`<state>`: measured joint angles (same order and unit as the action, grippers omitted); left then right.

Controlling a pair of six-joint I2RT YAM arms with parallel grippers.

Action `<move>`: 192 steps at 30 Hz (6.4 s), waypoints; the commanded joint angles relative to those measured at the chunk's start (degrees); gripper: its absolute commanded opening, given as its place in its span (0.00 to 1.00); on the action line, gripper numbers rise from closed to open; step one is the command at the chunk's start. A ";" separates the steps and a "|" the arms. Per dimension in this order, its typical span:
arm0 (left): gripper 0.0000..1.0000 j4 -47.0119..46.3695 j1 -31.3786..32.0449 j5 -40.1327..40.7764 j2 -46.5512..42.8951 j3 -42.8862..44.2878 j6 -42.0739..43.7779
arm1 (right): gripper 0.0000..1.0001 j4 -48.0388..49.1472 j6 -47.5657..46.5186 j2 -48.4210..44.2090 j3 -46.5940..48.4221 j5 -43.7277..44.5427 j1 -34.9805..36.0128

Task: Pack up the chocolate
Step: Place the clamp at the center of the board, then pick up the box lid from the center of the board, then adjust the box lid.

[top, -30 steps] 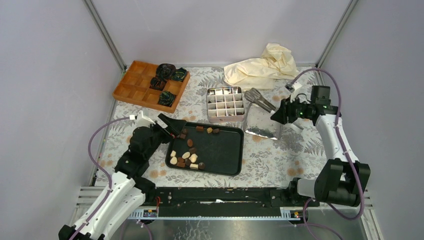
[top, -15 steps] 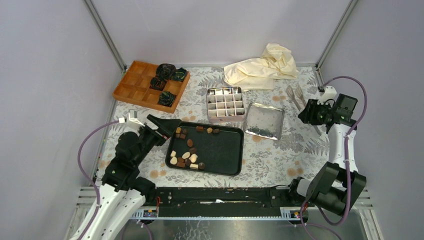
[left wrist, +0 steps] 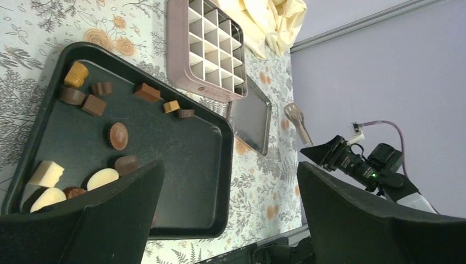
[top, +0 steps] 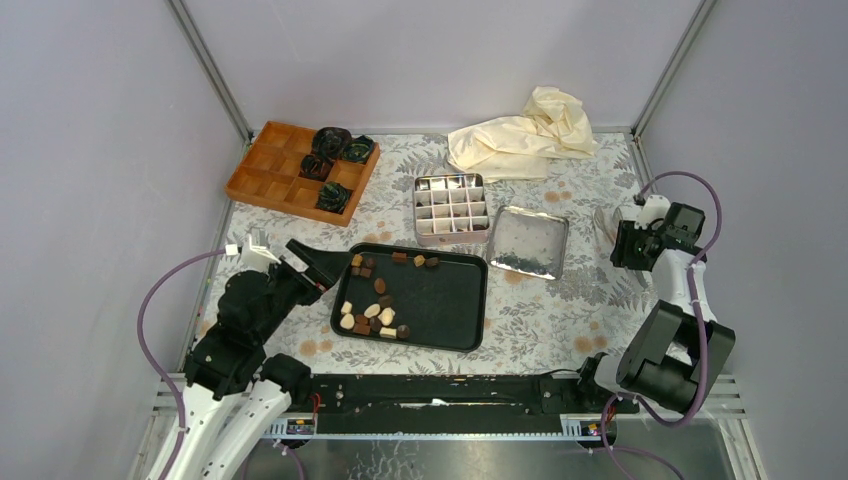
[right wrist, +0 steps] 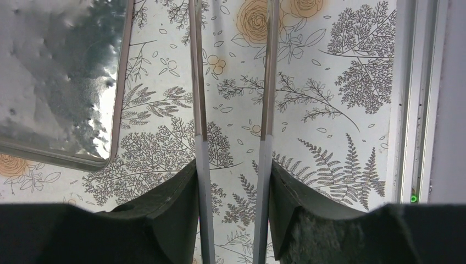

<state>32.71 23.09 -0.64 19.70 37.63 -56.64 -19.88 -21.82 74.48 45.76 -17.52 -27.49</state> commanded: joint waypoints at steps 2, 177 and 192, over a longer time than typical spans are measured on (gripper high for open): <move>0.99 1.53 -0.27 2.02 -0.15 1.04 6.30 | 0.51 3.74 1.87 0.45 -0.05 -0.98 -0.01; 0.00 -55.40 16.86 -37.09 44.82 3.62 45.51 | 0.85 -59.42 -39.45 7.72 48.64 -50.75 36.30; 0.00 -76.16 6.11 -31.15 43.98 -7.92 -12.75 | 1.00 -28.62 -11.19 -2.32 24.66 -54.14 27.85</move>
<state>-33.61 29.76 -34.30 64.18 28.01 -58.67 -64.16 -49.17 77.12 77.69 -70.04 0.47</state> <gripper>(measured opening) 0.194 0.994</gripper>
